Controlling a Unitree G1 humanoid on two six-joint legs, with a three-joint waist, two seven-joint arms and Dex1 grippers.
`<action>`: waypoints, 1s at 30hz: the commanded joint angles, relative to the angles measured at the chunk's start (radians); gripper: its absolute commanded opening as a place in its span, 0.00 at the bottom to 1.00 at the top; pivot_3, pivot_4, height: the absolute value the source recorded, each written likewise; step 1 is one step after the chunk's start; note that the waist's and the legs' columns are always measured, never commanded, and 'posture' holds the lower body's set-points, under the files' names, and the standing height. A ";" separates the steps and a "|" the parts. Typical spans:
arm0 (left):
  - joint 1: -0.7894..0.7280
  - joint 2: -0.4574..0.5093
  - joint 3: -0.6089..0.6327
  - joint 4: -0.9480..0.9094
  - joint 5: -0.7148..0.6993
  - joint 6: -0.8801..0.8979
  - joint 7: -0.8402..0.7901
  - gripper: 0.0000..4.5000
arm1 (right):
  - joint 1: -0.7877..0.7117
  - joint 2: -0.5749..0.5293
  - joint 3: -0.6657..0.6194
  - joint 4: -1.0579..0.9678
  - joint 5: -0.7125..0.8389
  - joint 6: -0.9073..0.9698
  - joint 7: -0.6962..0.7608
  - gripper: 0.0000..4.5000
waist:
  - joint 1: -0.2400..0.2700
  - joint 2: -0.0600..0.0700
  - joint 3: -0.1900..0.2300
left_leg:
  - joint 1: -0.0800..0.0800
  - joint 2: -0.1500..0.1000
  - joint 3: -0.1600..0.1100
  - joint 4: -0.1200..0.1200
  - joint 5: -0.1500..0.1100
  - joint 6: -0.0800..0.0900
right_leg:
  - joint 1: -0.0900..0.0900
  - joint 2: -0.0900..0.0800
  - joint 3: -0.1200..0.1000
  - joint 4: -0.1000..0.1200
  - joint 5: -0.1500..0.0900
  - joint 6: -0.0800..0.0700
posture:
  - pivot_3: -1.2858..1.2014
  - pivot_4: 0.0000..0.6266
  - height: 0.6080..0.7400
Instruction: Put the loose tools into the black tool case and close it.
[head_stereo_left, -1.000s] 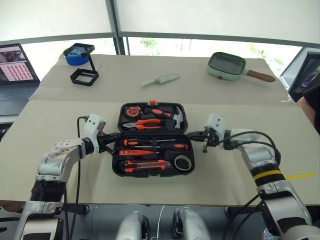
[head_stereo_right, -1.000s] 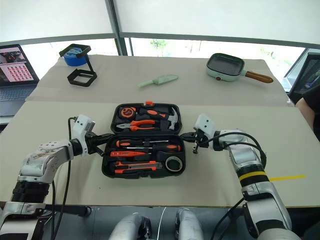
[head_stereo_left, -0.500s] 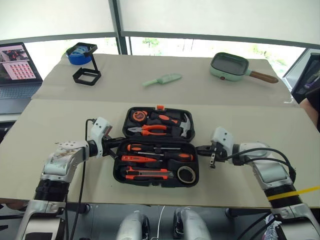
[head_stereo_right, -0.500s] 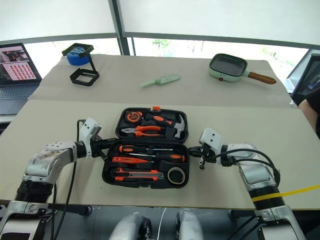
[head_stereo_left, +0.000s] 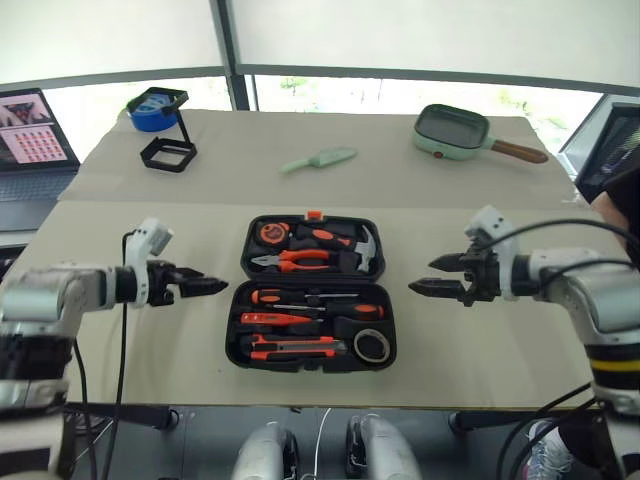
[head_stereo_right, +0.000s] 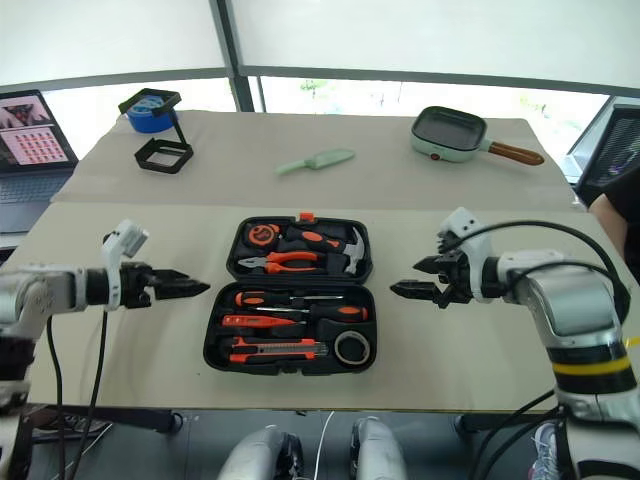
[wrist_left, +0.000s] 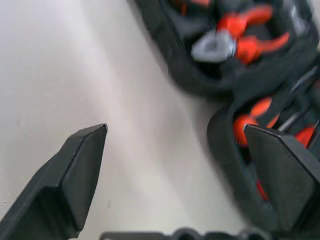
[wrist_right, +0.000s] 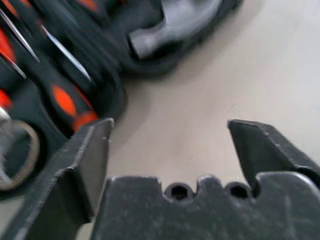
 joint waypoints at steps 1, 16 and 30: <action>-0.100 -0.082 0.018 0.064 0.008 0.094 0.114 1.00 | -0.119 0.127 -0.062 0.095 0.055 0.217 -0.092 0.99 | 0.001 -0.001 -0.001 | 0.000 0.000 0.000 0.000 0.000 0.000 | 0.001 0.000 0.000 0.000 0.000 0.000 | 0.52 0.24 1.00; -0.165 -0.195 -0.038 0.215 0.084 -0.018 0.179 1.00 | -0.322 0.353 -0.073 0.465 -0.024 0.234 -0.353 0.99 | -0.008 0.000 0.000 | -0.003 -0.002 0.001 0.004 -0.001 0.001 | -0.001 -0.001 -0.002 0.000 0.006 -0.004 | 0.52 0.24 1.00; -0.163 -0.250 0.004 0.270 0.078 -0.036 0.205 0.29 | -0.297 0.406 -0.123 0.618 -0.054 0.189 -0.441 0.12 | -0.010 0.000 -0.001 | 0.000 -0.002 0.002 0.004 0.000 0.001 | 0.001 -0.001 -0.001 0.001 0.006 -0.004 | 0.52 0.24 1.00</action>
